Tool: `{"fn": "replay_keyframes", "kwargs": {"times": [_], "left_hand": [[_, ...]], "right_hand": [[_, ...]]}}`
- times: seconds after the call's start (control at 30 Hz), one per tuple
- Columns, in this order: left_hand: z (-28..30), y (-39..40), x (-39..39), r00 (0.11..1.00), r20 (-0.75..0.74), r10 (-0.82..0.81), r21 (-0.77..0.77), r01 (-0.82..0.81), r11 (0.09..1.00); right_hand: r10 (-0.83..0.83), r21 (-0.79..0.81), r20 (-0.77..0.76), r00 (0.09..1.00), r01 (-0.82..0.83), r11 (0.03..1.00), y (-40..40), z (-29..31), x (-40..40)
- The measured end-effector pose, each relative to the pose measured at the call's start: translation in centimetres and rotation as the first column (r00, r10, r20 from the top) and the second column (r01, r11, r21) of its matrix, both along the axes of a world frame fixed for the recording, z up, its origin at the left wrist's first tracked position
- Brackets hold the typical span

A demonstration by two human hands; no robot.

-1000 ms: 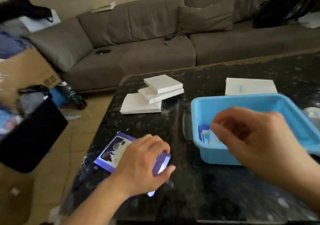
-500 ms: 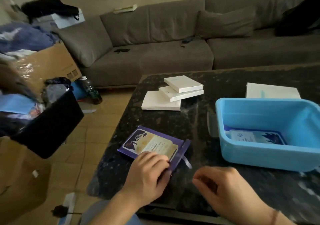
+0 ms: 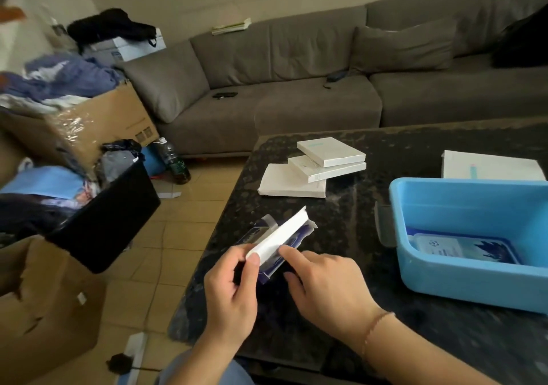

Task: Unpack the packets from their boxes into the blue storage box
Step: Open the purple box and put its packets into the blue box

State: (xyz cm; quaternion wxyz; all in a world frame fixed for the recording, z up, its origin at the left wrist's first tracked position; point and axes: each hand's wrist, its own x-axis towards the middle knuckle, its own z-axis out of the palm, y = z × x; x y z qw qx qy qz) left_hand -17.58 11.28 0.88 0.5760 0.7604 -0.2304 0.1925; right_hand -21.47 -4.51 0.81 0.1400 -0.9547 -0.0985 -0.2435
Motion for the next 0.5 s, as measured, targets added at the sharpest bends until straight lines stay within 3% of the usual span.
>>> {"fn": "replay_keyframes", "kwargs": {"times": [0.13, 0.23, 0.5], "left_hand": [[0.0, 0.2, 0.1, 1.000, 0.003, 0.019, 0.012, -0.019, 1.000], [-0.2, 0.2, 0.0, 1.000, 0.018, 0.019, 0.007, -0.019, 1.000], [-0.6, 0.5, 0.3, 1.000, 0.017, -0.016, -0.027, 0.016, 0.999]], "right_hand": [[-0.035, -0.091, 0.003, 0.999, 0.035, 0.995, -0.2, -0.4, 1.1], [0.027, -0.082, 0.045, 0.999, -0.023, 0.996, -0.8, -0.7, 0.6], [0.108, 0.213, 0.379, 0.919, -0.200, 0.956, -3.6, -0.3, -3.6]]}}
